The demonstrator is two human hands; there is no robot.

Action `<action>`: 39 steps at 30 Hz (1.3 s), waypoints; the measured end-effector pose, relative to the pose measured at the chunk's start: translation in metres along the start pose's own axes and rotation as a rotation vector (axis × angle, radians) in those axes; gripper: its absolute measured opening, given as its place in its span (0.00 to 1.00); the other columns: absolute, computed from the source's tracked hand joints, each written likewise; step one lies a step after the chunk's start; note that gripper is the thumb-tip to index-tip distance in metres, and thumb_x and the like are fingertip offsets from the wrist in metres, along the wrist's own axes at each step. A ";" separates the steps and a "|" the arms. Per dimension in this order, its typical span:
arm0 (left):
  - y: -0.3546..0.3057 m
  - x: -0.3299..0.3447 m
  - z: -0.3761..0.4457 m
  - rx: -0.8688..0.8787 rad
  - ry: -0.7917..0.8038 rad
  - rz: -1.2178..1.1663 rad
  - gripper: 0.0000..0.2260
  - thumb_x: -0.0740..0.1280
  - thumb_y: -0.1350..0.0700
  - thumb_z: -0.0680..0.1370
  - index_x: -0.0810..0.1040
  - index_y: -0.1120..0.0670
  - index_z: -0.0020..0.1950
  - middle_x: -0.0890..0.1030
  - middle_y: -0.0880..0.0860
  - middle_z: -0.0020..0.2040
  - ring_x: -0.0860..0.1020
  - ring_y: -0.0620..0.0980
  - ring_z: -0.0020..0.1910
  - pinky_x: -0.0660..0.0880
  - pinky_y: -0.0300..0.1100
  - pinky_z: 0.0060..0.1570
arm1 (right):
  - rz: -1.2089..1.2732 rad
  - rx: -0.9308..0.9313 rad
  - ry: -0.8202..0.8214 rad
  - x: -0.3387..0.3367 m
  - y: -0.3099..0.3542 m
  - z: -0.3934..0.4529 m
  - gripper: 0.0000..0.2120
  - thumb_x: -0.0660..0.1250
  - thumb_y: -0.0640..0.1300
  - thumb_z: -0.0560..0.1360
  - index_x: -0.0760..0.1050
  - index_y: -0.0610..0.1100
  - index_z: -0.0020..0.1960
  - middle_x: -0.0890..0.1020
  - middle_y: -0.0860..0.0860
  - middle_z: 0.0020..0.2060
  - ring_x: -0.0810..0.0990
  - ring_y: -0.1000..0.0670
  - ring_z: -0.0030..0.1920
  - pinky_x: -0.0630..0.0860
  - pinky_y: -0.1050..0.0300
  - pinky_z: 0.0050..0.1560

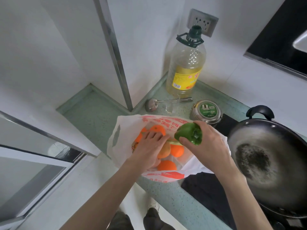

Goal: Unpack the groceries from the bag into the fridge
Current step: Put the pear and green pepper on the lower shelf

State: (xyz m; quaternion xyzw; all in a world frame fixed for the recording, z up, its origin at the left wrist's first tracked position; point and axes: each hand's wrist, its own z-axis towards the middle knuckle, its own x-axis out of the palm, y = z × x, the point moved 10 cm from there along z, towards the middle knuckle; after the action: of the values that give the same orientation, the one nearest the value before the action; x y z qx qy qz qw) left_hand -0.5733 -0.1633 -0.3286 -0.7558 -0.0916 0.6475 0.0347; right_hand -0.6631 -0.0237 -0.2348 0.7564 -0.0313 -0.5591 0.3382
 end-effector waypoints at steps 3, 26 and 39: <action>0.001 -0.011 -0.007 -0.026 -0.030 0.004 0.39 0.75 0.48 0.72 0.59 0.48 0.78 0.67 0.51 0.74 0.65 0.55 0.74 0.60 0.53 0.77 | -0.016 0.006 0.016 0.000 0.002 0.003 0.33 0.73 0.65 0.71 0.70 0.53 0.71 0.79 0.54 0.61 0.78 0.51 0.59 0.69 0.58 0.51; 0.028 -0.110 -0.084 -0.537 -0.325 -0.854 0.38 0.77 0.42 0.65 0.64 0.42 0.70 0.69 0.43 0.61 0.75 0.47 0.59 0.79 0.53 0.59 | 0.338 -0.183 -0.090 -0.063 0.072 -0.016 0.28 0.74 0.61 0.72 0.73 0.52 0.68 0.79 0.54 0.55 0.76 0.54 0.53 0.69 0.69 0.49; -0.039 -0.135 -0.191 -0.442 -0.556 -1.254 0.40 0.80 0.44 0.67 0.60 0.39 0.72 0.70 0.43 0.65 0.80 0.48 0.59 0.84 0.45 0.48 | 0.572 -0.251 -0.066 -0.076 0.083 -0.115 0.27 0.74 0.66 0.64 0.75 0.55 0.58 0.82 0.61 0.47 0.80 0.69 0.47 0.75 0.74 0.40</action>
State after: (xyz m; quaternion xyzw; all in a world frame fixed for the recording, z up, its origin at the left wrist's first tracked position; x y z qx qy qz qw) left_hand -0.4090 -0.1370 -0.1600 -0.3574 -0.6427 0.6405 0.2215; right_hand -0.5645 -0.0008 -0.1097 0.6508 -0.1844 -0.4652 0.5710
